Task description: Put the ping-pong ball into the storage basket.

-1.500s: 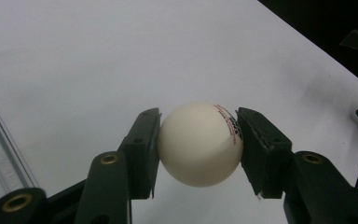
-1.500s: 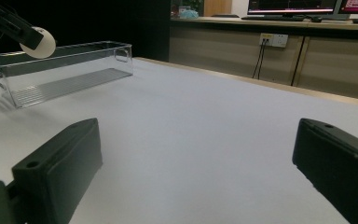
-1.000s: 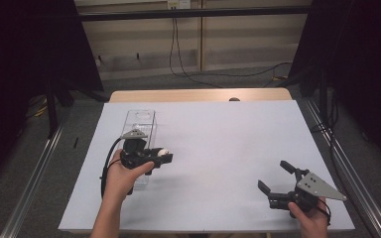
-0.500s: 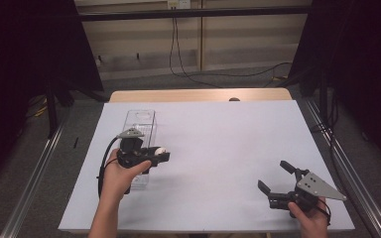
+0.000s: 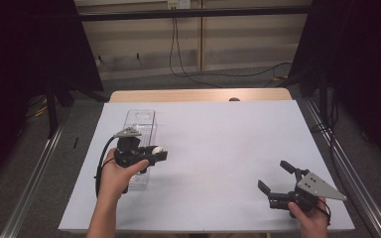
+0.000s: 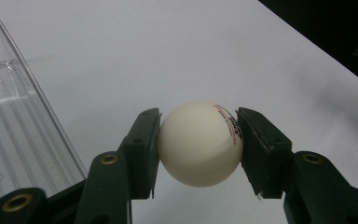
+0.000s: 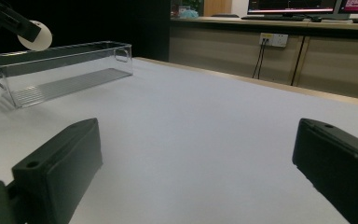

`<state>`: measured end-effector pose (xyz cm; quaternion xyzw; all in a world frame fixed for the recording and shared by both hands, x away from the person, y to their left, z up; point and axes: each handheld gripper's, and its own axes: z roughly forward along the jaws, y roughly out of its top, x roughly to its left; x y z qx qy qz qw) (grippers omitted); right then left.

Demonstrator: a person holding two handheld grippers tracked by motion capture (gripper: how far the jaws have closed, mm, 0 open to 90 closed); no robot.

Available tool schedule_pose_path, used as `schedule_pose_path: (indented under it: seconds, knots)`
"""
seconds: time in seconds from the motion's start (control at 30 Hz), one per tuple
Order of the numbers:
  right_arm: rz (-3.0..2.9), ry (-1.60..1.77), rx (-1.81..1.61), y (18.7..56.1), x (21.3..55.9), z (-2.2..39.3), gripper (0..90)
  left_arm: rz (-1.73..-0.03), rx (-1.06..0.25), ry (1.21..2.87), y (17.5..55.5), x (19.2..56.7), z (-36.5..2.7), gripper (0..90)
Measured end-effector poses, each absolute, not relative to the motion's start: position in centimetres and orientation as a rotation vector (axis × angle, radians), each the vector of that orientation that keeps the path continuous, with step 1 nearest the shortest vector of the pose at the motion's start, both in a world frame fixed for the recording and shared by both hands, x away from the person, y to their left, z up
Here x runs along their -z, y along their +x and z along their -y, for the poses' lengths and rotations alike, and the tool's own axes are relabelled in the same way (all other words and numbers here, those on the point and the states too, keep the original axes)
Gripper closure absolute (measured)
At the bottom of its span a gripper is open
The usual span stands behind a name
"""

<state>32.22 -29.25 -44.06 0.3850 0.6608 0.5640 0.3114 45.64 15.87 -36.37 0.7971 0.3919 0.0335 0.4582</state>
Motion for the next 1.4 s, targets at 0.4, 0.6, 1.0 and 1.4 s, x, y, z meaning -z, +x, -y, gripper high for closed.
schedule_pose_path:
  seconds: [0.4, 0.6, 1.0, 1.4]
  knots:
    - [-1.738, 1.018, -1.489, 32.2, 44.1, 29.2, 0.9, -0.981, -0.092, 1.952, 45.7, 36.3, -16.4, 51.3]
    - [-1.742, 1.015, -1.489, 32.2, 44.1, 29.2, 0.9, -0.988, -0.099, 1.948, 45.8, 36.3, -16.7, 51.2]
    - [-1.747, 1.013, -1.489, 32.2, 44.1, 29.2, 0.9, -1.003, -0.125, 1.94, 45.8, 36.1, -17.2, 51.3]
    - [-1.747, 1.01, -1.488, 32.2, 44.1, 29.2, 0.9, -1.014, -0.146, 1.93, 45.9, 36.0, -18.0, 51.2]
